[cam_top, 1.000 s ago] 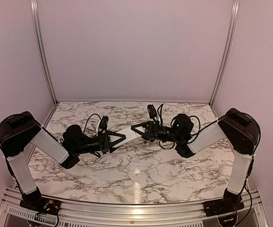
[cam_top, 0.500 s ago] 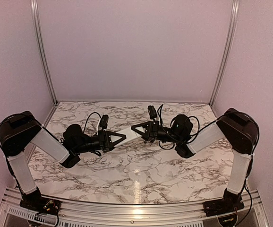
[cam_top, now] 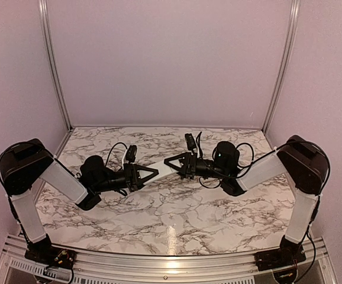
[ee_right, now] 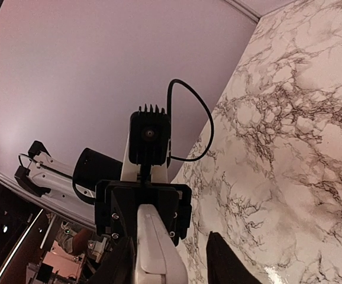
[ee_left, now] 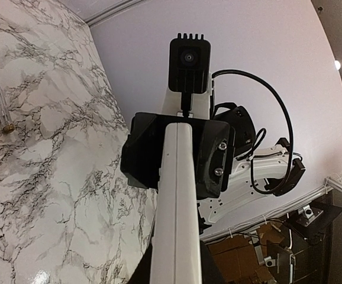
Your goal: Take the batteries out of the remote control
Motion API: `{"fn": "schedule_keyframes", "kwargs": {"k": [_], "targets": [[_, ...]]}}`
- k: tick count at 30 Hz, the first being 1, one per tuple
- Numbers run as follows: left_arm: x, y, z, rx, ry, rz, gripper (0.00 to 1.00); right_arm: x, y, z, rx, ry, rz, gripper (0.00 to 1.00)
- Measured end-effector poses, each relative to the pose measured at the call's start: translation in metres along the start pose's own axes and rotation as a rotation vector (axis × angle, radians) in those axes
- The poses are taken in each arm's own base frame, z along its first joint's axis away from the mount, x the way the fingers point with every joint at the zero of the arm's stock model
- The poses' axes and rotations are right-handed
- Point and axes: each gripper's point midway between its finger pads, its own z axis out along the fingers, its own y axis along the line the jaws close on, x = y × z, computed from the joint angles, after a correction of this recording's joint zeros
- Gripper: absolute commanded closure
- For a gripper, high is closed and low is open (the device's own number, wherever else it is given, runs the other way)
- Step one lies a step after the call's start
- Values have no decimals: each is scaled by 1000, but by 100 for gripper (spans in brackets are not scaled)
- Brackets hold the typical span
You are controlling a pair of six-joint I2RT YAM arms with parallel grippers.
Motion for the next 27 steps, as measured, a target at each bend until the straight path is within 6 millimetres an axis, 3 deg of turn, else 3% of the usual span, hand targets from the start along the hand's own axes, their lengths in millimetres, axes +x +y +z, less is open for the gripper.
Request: {"fn": "schedule_keyframes", "kwargs": {"k": [7, 16, 27], "targets": [[4, 12, 0, -27, 7, -46, 100, 4, -13, -1, 57, 10, -13, 28], [5, 16, 0, -36, 10, -56, 100, 0, -8, -6, 109, 10, -72, 4], [10, 24, -6, -59, 16, -67, 100, -2, -19, -21, 279, 14, -142, 2]]}}
